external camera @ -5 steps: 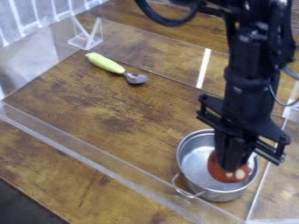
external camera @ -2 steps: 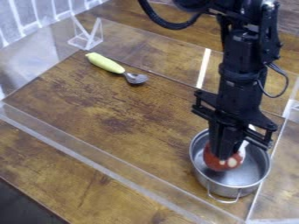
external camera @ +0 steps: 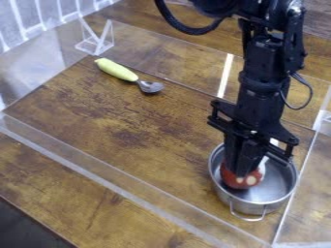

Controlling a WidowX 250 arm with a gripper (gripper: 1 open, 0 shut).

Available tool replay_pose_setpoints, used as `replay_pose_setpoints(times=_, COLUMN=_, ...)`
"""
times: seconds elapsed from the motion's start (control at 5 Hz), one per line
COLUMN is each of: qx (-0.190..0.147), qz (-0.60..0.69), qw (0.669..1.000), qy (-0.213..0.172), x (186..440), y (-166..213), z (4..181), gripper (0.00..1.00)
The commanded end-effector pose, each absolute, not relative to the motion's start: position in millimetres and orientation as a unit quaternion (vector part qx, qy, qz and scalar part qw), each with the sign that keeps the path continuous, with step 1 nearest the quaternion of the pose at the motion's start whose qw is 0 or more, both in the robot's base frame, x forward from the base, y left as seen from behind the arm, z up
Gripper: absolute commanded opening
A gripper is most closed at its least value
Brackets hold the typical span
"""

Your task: Put the mushroom in the silver pot

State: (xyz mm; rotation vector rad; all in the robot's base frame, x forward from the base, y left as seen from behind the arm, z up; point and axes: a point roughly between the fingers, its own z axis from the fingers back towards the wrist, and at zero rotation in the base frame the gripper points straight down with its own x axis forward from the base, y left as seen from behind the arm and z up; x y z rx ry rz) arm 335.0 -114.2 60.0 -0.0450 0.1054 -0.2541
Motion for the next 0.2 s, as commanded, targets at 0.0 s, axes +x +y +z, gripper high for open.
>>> replay_pose_setpoints(times=0.0, qx=-0.010, qz=-0.123, qw=0.992, qy=0.030, x=336.5, y=-107.9, z=80.1, gripper=0.00)
